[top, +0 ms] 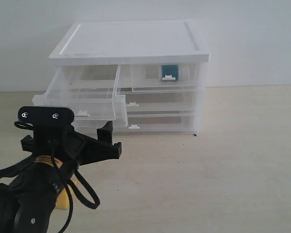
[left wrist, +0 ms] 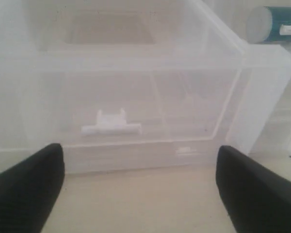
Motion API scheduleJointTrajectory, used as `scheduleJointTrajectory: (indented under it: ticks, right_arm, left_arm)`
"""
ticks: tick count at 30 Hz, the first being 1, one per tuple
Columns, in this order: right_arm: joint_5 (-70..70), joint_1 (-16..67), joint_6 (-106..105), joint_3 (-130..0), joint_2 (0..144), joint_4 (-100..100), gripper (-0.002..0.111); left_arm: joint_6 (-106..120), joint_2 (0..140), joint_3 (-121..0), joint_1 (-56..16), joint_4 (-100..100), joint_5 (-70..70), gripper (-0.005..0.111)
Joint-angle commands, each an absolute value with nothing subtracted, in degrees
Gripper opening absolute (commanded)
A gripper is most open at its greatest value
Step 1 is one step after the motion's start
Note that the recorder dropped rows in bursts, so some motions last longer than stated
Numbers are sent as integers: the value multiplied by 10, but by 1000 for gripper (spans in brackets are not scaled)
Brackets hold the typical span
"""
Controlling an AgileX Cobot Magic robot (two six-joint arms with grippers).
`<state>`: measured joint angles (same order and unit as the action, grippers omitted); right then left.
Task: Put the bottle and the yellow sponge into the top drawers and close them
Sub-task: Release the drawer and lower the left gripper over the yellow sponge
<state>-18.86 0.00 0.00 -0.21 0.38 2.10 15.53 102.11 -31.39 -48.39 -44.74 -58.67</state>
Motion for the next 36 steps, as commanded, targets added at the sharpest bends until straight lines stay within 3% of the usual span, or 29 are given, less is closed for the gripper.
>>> scheduleJointTrajectory:
  ticks: [1,11,13,18,24,29,36]
  right_arm:
    - [-185,-1,0,0,0,20,0]
    - [-185,-1,0,0,0,20,0]
    - [-185,-1,0,0,0,20,0]
    - [-185,-1,0,0,0,20,0]
    - [-185,-1,0,0,0,20,0]
    - [-185,-1,0,0,0,20,0]
    - [-185,-1,0,0,0,20,0]
  left_arm:
    - [160,971,-286,-487,-456,-552,79]
    - [362,803,-241,-487,-455,-282,78]
    - [403,787,-250,-486,-455,-227,72]
    - [451,777,-316,-486,-455,3,42]
    - [441,777,-361,-478,-452,191,45]
    - [335,777,-387,-405,-378,350,55]
    - [181,777,-410,-340,-217,461,56]
